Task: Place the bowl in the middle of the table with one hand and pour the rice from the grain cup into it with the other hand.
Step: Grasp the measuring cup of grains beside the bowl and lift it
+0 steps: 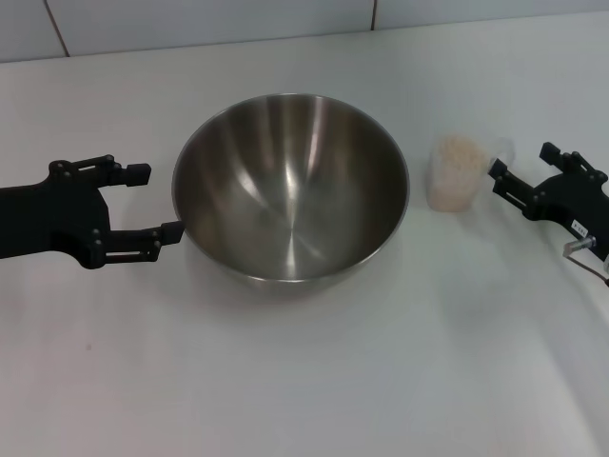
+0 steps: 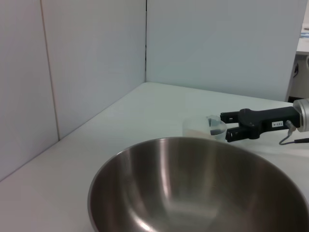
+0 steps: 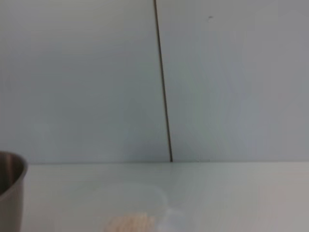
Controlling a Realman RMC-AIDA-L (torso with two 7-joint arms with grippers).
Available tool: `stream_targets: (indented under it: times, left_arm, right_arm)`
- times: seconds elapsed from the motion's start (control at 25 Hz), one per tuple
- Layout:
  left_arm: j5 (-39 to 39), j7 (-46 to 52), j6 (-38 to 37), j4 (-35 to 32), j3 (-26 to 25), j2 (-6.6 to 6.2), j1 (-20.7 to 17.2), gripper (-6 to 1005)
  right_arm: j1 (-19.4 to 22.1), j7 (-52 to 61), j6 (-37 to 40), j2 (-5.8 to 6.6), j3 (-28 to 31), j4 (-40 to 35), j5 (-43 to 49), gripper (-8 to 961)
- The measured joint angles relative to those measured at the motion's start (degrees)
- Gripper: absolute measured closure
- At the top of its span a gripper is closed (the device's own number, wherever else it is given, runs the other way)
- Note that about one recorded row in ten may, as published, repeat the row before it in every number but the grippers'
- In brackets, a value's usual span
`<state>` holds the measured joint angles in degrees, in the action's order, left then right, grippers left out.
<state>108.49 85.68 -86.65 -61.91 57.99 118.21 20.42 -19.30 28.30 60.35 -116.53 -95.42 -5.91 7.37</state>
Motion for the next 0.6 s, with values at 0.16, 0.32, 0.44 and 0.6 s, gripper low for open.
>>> stream_targets:
  times: [0.16,0.32,0.44,0.6]
  left_arm:
    - [0.05,0.00,0.17,1.02,0.00,0.00,0.16,155]
    - [0.12,-0.01,0.18,1.43,0.01,-0.02,0.25,155]
    - [0.26,-0.11,0.13,1.47,0.08,-0.04,0.25,155]
    - [0.26,-0.17,-0.06,1.47,0.46,-0.06,0.25,155]
  right_arm:
    - [-0.31,-0.19,-0.34,0.00,1.52,-0.61,0.00,161]
    - [-0.53,-0.30,-1.01,0.05,1.99,-1.58,0.00,166]
    - [-0.27,-0.34,-1.01,-0.09,2.28,-2.52,0.24,170]
    - [0.01,-1.46,-1.03,-0.39,2.31,-3.12,0.34,175]
